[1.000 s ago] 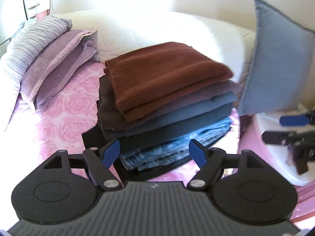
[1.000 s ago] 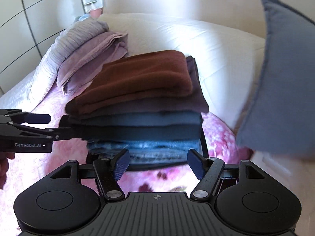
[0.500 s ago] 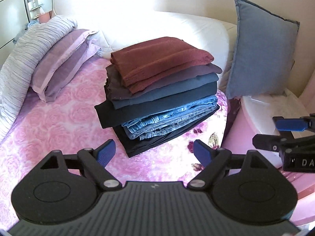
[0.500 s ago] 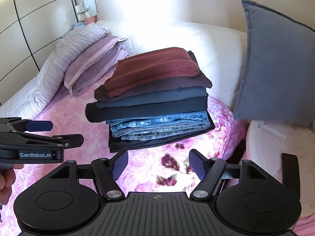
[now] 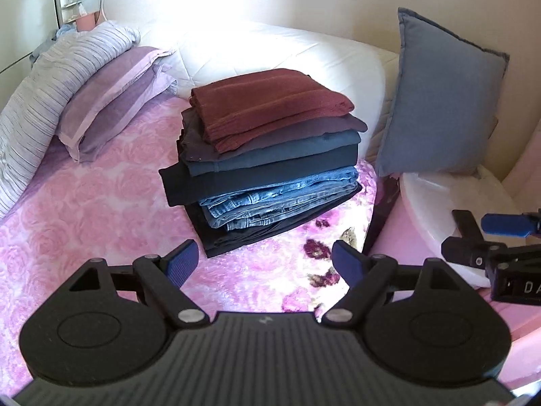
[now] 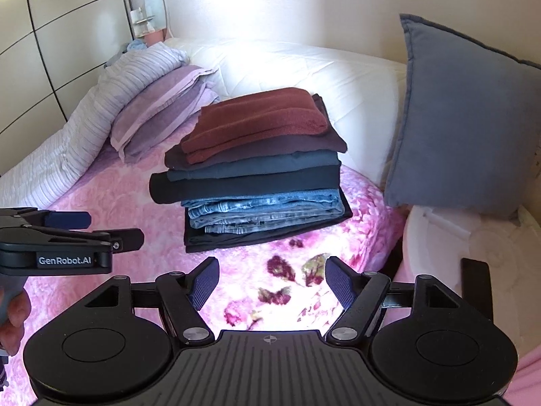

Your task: Fold clothes

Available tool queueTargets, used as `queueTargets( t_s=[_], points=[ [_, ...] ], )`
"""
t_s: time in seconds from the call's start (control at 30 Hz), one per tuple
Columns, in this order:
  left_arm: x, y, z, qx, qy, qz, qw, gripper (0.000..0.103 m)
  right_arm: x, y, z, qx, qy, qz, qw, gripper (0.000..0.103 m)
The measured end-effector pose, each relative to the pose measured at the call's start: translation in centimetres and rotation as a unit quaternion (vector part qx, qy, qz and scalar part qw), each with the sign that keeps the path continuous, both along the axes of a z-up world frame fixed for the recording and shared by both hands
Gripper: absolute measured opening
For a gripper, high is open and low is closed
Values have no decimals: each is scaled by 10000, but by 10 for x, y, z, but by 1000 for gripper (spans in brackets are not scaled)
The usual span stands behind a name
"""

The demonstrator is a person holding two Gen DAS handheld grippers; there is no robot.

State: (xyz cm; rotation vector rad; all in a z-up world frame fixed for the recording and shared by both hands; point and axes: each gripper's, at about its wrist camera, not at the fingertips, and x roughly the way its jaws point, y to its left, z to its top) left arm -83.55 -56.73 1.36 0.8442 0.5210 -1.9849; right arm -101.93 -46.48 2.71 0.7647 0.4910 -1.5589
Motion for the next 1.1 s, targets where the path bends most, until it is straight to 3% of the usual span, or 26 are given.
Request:
queueTargets(
  t_s=[0.3, 0.67, 1.1],
  points=[
    [13, 7, -2, 212, 85, 94, 9997, 84, 12, 5, 2, -3, -54, -17, 10000, 73],
    [16, 14, -11, 235, -166, 118, 9995, 84, 17, 11, -5, 39, -149, -81, 9998, 73],
    [16, 10, -10, 330, 2, 339, 9989, 88, 17, 10, -5, 121, -55, -35, 9999, 73]
  ],
)
